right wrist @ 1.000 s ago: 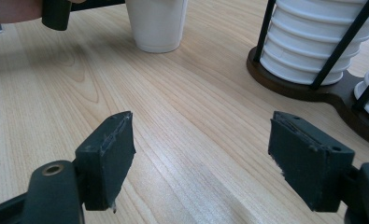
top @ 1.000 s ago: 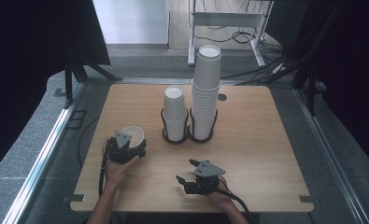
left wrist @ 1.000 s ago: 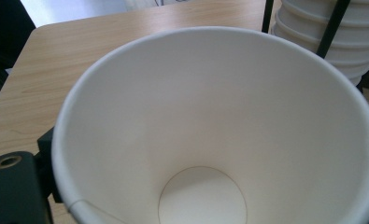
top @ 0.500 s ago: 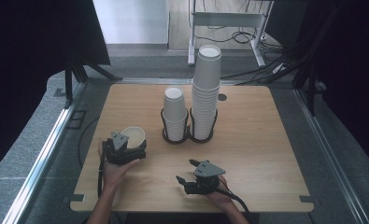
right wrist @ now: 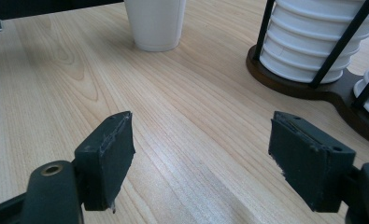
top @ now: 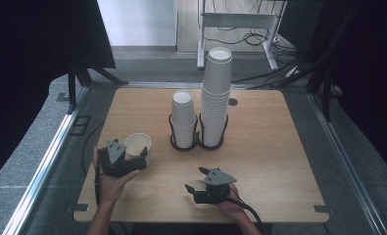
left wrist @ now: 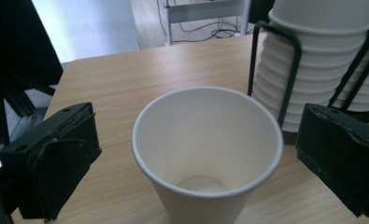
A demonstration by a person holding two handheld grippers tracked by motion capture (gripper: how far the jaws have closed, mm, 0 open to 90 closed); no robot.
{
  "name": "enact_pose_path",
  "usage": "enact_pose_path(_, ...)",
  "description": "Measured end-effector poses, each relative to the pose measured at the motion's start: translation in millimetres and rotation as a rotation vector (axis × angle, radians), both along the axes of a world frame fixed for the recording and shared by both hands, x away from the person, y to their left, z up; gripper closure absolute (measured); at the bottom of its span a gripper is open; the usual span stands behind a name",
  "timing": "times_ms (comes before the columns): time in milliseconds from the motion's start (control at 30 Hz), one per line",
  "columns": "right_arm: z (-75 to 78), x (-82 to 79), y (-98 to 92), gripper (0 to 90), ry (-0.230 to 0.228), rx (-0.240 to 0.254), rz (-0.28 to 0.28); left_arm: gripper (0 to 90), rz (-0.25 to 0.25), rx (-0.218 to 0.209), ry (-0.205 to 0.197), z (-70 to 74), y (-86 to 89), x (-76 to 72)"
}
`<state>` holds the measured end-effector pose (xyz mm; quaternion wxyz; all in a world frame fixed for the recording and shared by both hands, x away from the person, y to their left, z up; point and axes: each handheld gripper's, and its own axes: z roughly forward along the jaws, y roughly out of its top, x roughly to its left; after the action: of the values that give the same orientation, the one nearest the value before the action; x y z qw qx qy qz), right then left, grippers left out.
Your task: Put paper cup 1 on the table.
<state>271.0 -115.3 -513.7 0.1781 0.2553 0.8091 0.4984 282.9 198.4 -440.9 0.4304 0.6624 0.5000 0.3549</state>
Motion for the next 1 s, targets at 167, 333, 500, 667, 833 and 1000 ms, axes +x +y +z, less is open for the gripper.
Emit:
enact_pose_path(167,0.0,0.3,0.0,22.1,0.002,0.001,-0.001,2.2,-0.052,-0.008,-0.012,6.0,-6.3,-6.0)
enact_pose_path(333,0.2,1.9,-2.4,22.1,0.017,0.021,-0.005,7.1,-0.144,-0.039,-0.002,7.4,-16.7,-10.0)
enact_pose_path(500,0.3,2.6,-4.1,22.0,0.011,0.031,-0.023,9.9,-0.251,-0.066,0.019,6.9,-25.1,-12.1)
enact_pose_path(667,1.5,3.8,-6.1,22.0,0.006,0.039,-0.048,12.2,-0.329,-0.085,0.034,5.0,-33.4,-13.1)
enact_pose_path(833,6.1,6.0,-11.5,22.2,0.000,0.084,-0.089,13.5,-0.384,-0.104,0.054,2.1,-43.5,-14.1)
enact_pose_path(1000,12.6,9.7,-19.4,22.2,0.001,0.125,-0.110,13.8,-0.410,-0.086,0.073,-2.6,-52.8,-13.9)
